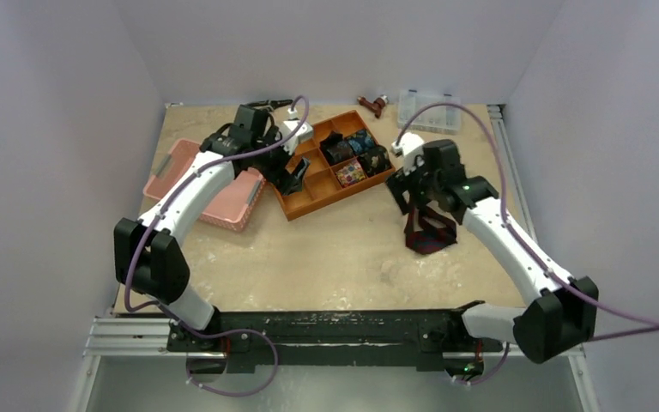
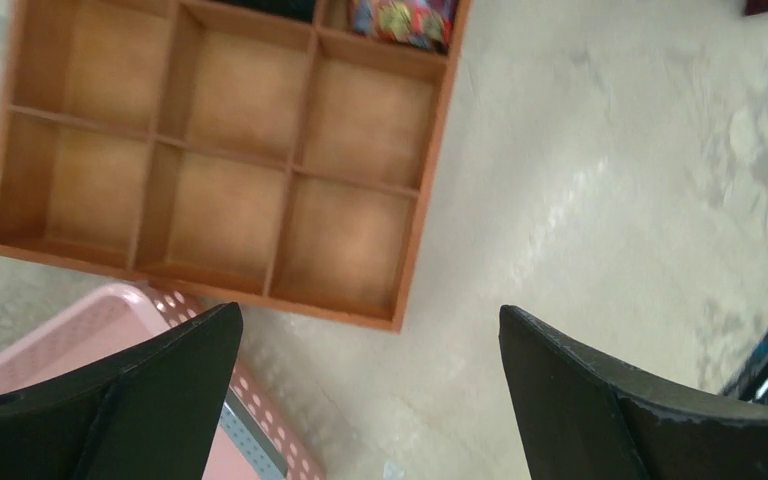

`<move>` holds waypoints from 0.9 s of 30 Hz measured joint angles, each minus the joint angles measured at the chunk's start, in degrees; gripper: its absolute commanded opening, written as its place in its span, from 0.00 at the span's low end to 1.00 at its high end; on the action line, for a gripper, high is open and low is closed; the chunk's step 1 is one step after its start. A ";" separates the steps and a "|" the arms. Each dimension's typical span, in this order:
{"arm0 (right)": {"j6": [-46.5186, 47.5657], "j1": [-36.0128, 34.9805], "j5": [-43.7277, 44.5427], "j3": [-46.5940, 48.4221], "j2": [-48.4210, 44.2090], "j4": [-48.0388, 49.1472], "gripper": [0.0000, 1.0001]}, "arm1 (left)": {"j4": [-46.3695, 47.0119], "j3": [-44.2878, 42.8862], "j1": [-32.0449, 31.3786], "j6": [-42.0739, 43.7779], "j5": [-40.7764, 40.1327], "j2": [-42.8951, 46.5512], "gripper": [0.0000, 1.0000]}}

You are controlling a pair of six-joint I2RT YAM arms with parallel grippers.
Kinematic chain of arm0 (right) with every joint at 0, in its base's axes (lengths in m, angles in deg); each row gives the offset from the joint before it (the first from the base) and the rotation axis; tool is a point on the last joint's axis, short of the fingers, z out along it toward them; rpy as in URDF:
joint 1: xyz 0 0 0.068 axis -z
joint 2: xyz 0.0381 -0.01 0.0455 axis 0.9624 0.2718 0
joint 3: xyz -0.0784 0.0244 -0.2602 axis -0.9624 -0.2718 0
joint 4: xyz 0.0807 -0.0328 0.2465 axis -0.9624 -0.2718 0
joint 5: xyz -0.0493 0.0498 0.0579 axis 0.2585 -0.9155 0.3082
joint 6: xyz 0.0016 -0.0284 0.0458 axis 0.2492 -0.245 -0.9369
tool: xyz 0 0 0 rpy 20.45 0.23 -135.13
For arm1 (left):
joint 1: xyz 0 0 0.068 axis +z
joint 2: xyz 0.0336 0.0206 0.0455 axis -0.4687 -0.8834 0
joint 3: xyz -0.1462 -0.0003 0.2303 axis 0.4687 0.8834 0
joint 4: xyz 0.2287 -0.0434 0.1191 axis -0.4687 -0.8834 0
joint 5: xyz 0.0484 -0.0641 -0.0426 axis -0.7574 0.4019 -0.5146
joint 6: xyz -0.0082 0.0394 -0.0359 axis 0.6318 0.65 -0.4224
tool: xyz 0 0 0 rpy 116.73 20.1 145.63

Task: Roll the ties
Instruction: Place the tie at the center of the board.

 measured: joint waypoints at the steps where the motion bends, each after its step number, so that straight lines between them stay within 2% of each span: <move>1: 1.18 -2.05 -2.08 -0.76 2.23 -1.57 0.93 | -1.90 0.63 -0.22 2.10 0.13 -0.11 1.00; 5: 3.32 -6.01 -11.56 -0.02 5.51 -7.72 0.93 | -5.86 1.70 -0.61 8.72 4.72 -0.24 0.99; 10: 3.89 0.04 -16.00 4.57 3.69 -9.42 0.85 | -8.39 4.66 -4.52 12.76 7.61 -2.99 0.86; 12: 4.09 3.54 -16.20 5.29 3.08 -10.05 0.80 | -8.52 4.37 -6.47 12.59 8.28 -6.86 0.80; 15: 4.13 6.86 -14.71 5.14 3.21 -11.85 0.77 | -9.29 1.92 -7.30 10.86 8.37 -14.05 0.76; 22: 3.85 9.31 -7.43 3.91 7.10 -13.18 0.75 | -12.35 -9.92 -5.88 3.74 3.30 -26.71 0.73; 27: 4.20 9.88 -3.67 3.93 11.52 -13.20 0.70 | -13.86 -24.17 -0.26 -1.07 -2.43 -34.99 0.80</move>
